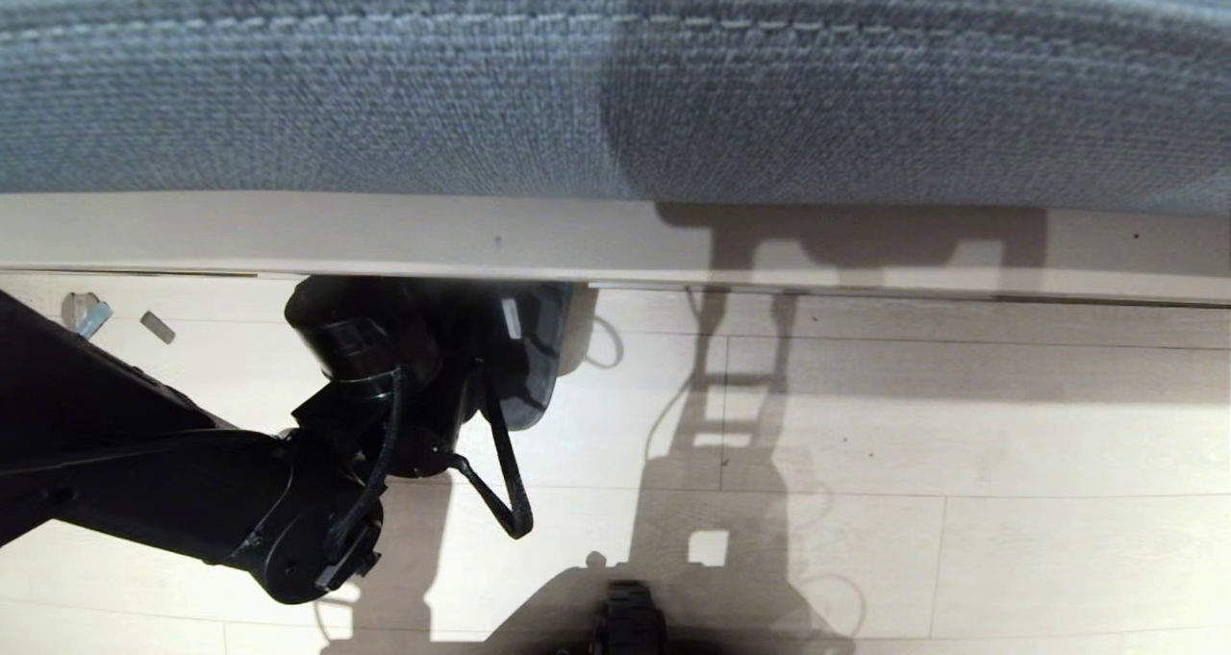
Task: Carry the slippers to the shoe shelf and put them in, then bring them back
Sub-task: Place the slippers into the shoe cabinet
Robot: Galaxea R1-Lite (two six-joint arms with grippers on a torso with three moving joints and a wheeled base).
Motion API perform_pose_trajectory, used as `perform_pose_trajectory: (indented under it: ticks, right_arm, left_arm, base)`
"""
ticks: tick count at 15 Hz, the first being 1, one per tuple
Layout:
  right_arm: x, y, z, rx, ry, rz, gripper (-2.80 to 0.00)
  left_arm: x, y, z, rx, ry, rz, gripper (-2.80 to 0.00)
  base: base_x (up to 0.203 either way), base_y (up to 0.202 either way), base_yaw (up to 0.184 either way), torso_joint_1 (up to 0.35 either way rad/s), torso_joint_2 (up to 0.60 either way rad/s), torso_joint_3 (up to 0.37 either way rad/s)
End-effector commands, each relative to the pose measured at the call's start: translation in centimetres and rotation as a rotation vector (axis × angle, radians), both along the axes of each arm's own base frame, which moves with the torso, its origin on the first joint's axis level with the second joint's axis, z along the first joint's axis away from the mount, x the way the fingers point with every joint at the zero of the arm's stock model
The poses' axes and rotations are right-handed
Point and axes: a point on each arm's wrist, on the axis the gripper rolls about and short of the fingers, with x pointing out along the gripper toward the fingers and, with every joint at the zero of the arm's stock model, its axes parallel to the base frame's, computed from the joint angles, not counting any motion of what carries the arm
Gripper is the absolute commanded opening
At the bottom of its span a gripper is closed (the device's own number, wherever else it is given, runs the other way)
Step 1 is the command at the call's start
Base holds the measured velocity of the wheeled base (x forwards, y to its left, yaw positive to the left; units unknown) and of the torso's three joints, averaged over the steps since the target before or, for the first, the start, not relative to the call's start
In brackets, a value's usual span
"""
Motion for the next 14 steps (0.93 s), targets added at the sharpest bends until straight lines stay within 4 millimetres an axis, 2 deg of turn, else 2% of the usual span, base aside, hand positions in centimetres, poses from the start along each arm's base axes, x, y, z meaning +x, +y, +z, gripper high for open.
perform_pose_trajectory:
  ticks: [1,14]
  right_arm:
    - [0.01,0.0,-0.01,0.0,0.001,0.0,-2.8]
    - [0.01,0.0,-0.01,0.0,0.001,-0.001,-2.8]
  left_arm:
    - [-0.64,0.47,0.99,-0.017,-0.028,0.003,-2.8]
    - [-0.93,0.51,1.5,0.021,-0.047,-0.031,-2.8]
  base:
    - [0.0,0.0,0.0,0.0,0.0,0.0]
    - [0.0,0.0,0.0,0.0,0.0,0.0]
